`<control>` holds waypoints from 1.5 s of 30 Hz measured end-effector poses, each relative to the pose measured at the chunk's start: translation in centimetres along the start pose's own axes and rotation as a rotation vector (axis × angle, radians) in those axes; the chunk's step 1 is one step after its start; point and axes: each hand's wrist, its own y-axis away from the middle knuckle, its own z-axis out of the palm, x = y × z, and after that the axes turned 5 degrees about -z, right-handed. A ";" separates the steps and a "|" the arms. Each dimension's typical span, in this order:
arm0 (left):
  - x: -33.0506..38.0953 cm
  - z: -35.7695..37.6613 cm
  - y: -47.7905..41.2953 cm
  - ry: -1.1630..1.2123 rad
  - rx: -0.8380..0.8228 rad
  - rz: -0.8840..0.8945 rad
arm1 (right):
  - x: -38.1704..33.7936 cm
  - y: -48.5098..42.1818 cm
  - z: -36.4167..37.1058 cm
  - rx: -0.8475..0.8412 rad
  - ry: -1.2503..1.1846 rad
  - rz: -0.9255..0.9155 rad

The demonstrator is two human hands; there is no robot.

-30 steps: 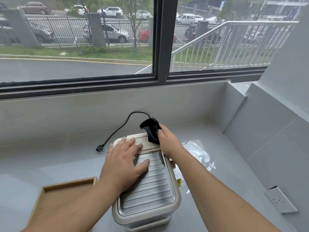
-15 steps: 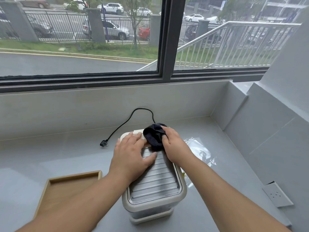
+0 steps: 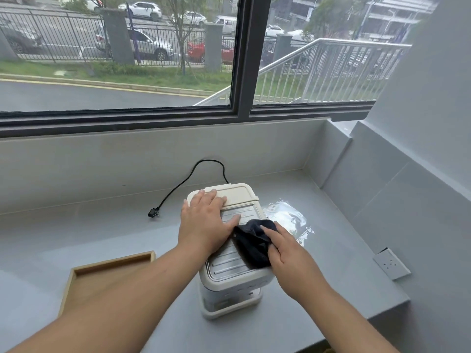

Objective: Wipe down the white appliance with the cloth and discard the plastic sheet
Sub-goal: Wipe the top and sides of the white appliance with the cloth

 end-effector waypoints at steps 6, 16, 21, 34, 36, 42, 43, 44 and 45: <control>-0.4 0.0 0.6 0.097 0.052 0.005 | -1.4 4.0 1.3 0.032 0.255 0.022; -2.2 -0.7 3.9 0.456 0.037 0.013 | -8.3 5.2 5.5 -0.046 0.580 -0.313; -4.4 -2.9 6.6 0.625 0.114 -0.182 | -10.2 2.5 7.0 -0.148 0.448 -0.324; -6.9 -5.5 8.2 0.989 -0.473 -0.488 | -13.8 -3.3 7.4 -0.177 0.040 -0.440; -6.1 -5.0 8.1 1.022 -0.487 -0.425 | -12.9 -3.3 6.7 -0.099 0.059 -0.476; -6.6 -1.5 6.4 0.724 -0.300 -0.339 | -6.2 -4.0 3.5 -0.025 0.257 -0.279; -7.1 -1.0 6.2 0.696 -0.284 -0.371 | -5.5 -4.2 3.4 -0.097 0.315 -0.218; -7.6 -0.6 6.0 0.676 -0.264 -0.408 | -5.0 -4.5 3.5 -0.153 0.379 -0.188; -8.2 -0.2 5.7 0.675 -0.253 -0.444 | -4.7 -4.7 3.7 -0.183 0.435 -0.189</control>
